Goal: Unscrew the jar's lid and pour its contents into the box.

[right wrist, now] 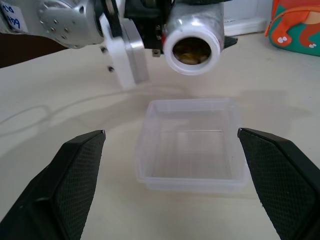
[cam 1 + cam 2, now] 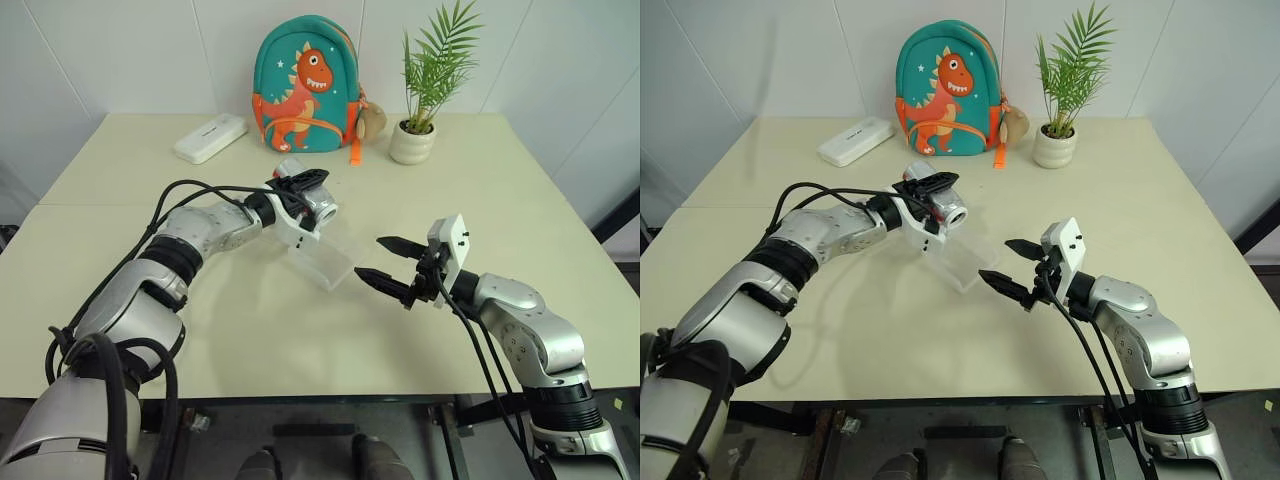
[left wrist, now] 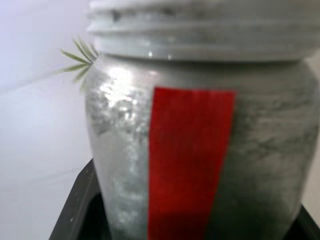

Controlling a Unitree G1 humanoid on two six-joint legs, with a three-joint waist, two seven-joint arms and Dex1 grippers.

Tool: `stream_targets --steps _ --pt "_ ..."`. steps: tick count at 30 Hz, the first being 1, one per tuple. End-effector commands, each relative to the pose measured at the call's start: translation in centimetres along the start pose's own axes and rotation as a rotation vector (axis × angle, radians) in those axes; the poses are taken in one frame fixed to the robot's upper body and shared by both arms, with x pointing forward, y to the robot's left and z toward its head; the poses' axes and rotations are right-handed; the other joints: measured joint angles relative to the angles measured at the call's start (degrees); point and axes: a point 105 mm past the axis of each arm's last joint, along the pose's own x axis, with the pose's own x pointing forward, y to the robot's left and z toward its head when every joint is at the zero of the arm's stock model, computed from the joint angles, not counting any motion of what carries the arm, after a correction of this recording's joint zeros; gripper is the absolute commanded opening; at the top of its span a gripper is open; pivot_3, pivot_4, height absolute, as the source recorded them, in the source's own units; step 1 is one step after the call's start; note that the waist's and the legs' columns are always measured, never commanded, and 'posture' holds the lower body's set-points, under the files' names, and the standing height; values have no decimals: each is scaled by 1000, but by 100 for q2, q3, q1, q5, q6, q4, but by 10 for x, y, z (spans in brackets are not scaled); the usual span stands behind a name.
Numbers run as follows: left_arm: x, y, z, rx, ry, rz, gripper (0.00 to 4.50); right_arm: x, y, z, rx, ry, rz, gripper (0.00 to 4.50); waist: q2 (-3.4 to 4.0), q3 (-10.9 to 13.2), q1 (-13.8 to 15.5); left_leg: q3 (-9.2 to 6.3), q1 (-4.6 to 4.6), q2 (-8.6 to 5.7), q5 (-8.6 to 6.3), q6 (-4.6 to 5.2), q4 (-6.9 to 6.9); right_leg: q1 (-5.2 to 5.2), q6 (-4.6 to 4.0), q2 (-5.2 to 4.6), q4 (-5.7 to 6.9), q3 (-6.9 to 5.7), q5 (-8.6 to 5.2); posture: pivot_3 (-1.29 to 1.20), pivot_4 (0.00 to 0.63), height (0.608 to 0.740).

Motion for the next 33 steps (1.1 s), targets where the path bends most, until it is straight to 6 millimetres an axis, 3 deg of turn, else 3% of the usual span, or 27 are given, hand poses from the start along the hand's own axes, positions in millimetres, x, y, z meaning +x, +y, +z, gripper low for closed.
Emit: stream_targets --steps 1,4,8,13,19,23,26,28,30,32,33 --pt "-11 14 -19 -544 50 10 2102 -5 1 8 -16 -31 3 4460 0 0 1 2 0 0 1 -2 2 0 -1 0 6 0 0 0 150 740" --pt "-22 0 -28 -1024 48 -74 2102 -7 1 7 -16 -24 -1 4460 1 0 -6 1 -3 0 2 0 20 0 -3 1 12 0 1 0 150 740" --pt "-31 -22 -30 -1368 78 -126 2102 -7 2 6 -16 -21 1 4460 1 0 -54 -1 4 0 3 5 35 2 -3 3 38 5 1 0 150 740" --pt "-28 -36 -21 -1559 102 -159 2102 -5 3 6 -18 -16 10 4460 0 0 -47 -12 -1 0 3 9 86 5 -2 6 72 5 2 0 150 740" --pt "-26 -38 -19 -1484 169 -221 2102 -3 3 7 -24 -14 16 4460 0 0 -63 -13 5 0 9 17 90 8 -7 9 75 9 21 0 150 740" --pt "-27 -33 -29 -1337 246 -210 2102 -3 4 5 -24 -11 17 4460 0 0 -87 -14 7 0 11 19 90 8 -9 10 77 9 23 0 150 740" --pt "-25 -24 -39 -1110 310 -163 2102 -3 5 5 -21 -12 17 4460 0 0 -96 -14 6 0 11 19 89 8 -8 10 74 10 23 0 150 740" --pt "-25 -13 -49 -815 370 -105 2102 -2 5 5 -21 -12 17 4460 0 0 -89 -15 4 0 11 19 87 8 -7 10 71 10 24 0 150 740" --pt "-23 16 -61 -422 440 25 2102 -2 5 5 -20 -13 17 4460 0 0 -83 -14 3 0 11 18 85 8 -5 10 65 12 26 0 150 740" --pt "-15 39 -51 25 397 90 2102 -2 5 5 -18 -15 17 4460 -1 0 -68 -14 0 0 10 17 84 8 -2 10 61 13 28 0 150 740" --pt "-11 40 -44 144 357 82 2102 -2 6 5 -17 -17 17 4460 -1 0 -55 -13 0 0 9 16 84 8 0 10 58 14 28 0 150 740"
